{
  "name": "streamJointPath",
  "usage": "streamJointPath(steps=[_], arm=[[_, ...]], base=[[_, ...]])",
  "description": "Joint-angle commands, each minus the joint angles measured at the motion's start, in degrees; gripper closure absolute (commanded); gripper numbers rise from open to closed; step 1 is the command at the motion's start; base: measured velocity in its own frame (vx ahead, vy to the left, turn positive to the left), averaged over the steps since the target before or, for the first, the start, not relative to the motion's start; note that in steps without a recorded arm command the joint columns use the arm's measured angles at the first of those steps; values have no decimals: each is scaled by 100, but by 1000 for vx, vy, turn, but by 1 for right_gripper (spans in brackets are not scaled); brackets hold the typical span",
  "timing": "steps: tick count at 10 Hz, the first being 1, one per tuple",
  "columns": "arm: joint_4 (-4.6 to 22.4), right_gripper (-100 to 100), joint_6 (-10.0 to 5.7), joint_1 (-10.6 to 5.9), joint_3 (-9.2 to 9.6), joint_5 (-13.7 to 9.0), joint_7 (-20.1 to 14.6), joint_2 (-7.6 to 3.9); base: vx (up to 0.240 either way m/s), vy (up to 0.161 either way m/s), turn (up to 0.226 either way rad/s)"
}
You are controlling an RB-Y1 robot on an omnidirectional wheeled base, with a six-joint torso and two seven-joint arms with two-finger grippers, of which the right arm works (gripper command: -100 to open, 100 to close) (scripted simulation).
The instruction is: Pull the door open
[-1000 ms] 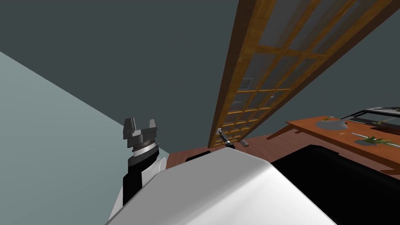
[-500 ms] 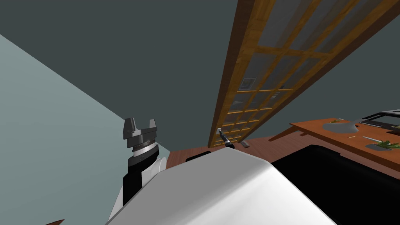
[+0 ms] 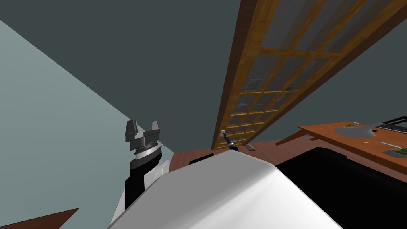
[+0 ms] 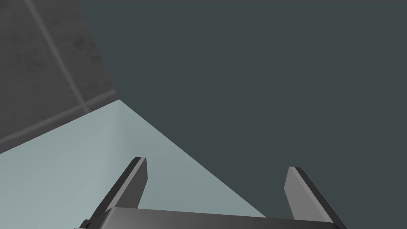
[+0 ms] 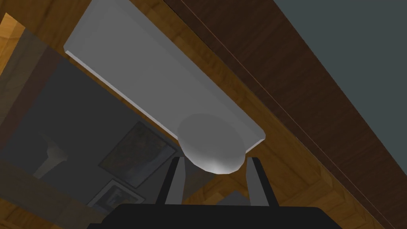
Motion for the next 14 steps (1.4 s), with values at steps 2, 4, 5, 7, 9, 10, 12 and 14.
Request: streamJointPath(steps=[2,4,5,7,9,10,12,14], arm=[[16,100,26,-28,85,-163,-427,14],[22,100,38,-43,116,-243,-713,10],[22,100,38,-43,116,-243,-749,10],[34,100,64,-74,178,-402,-1111,1],[41,100,77,-90,211,-487,-1414,-3],[41,100,77,-90,211,-487,-1450,-3],[54,100,104,-123,276,-656,-1819,-12],[60,100,118,-139,309,-740,-2114,-17]], base=[[-41,-19,69],[-38,-18,52],[-29,-14,28],[-38,-18,72],[-37,-19,45],[-28,-14,31],[-40,-20,81],[-40,-19,40]])
